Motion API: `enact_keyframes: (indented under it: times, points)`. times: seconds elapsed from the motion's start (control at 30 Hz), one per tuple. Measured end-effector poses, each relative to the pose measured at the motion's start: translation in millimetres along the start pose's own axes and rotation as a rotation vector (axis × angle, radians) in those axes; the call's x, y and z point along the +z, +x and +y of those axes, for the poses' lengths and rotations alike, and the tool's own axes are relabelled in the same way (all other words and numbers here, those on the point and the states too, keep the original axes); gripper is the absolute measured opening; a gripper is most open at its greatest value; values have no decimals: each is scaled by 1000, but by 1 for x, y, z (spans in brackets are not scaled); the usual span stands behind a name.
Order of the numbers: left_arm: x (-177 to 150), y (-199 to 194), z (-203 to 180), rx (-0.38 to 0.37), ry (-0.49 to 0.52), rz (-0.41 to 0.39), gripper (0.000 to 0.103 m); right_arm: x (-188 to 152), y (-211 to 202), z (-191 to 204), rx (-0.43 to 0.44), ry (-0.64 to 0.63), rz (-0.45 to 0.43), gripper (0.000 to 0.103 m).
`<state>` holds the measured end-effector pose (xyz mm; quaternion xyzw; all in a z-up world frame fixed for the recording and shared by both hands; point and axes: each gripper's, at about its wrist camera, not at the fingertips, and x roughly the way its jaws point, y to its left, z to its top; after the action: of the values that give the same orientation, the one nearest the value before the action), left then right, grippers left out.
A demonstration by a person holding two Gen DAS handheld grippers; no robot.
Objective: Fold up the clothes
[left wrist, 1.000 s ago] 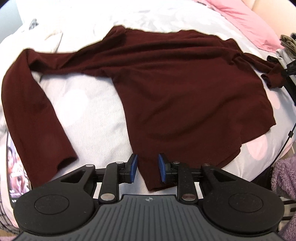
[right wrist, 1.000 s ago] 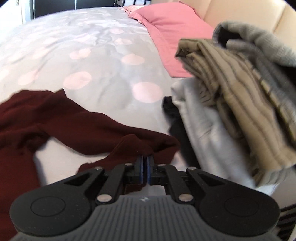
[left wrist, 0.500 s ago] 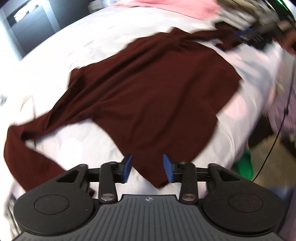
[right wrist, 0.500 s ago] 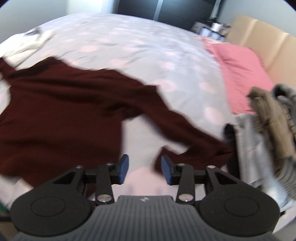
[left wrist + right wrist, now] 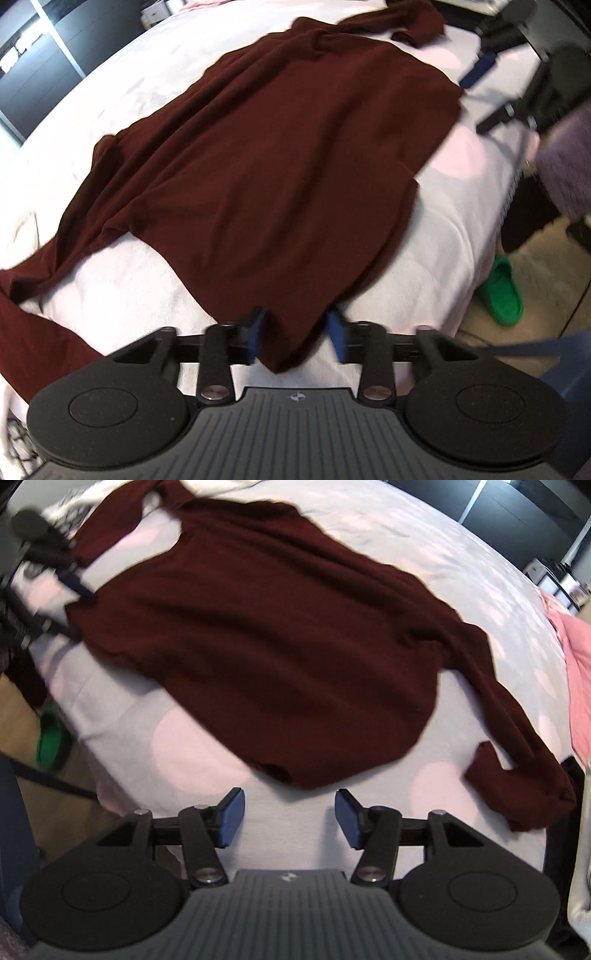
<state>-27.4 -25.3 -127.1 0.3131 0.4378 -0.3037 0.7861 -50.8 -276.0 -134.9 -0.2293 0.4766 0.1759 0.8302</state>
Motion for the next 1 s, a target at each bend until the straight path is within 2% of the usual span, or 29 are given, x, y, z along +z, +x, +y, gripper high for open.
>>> enact_keyframes:
  times: [0.03,0.1,0.23,0.37,0.47,0.57,0.67,0.7,0.8,0.93,1.0]
  points:
    - [2,-1,2,11,-15,-7,8,1,2,0,-7,-8,0,59]
    - [8,-4,11,9,-65,-35,6,3,3,-1,-22,-7,-12,65]
    - [23,-18,34,-33,-197,-110,5,6,2,2,-46,-20,-52,66]
    - [41,-38,57,-53,-309,-186,5,12,8,18,-65,-118,-77,70]
    - [50,-46,75,-56,-384,-223,5,13,14,28,-99,-171,-75,72]
    - [55,-50,90,-56,-443,-239,4,15,18,23,-149,-153,-82,74]
    - [56,-45,99,-35,-465,-232,4,18,23,13,-226,-114,-80,72]
    - [56,-43,101,-27,-472,-224,4,19,25,8,-255,-98,-68,65]
    - [53,-35,108,12,-489,-184,4,22,28,-17,-288,2,-49,55]
    - [48,-19,116,58,-509,-121,4,29,24,-55,-378,147,-58,53]
    - [44,-11,119,72,-519,-89,4,30,20,-71,-393,213,-72,53]
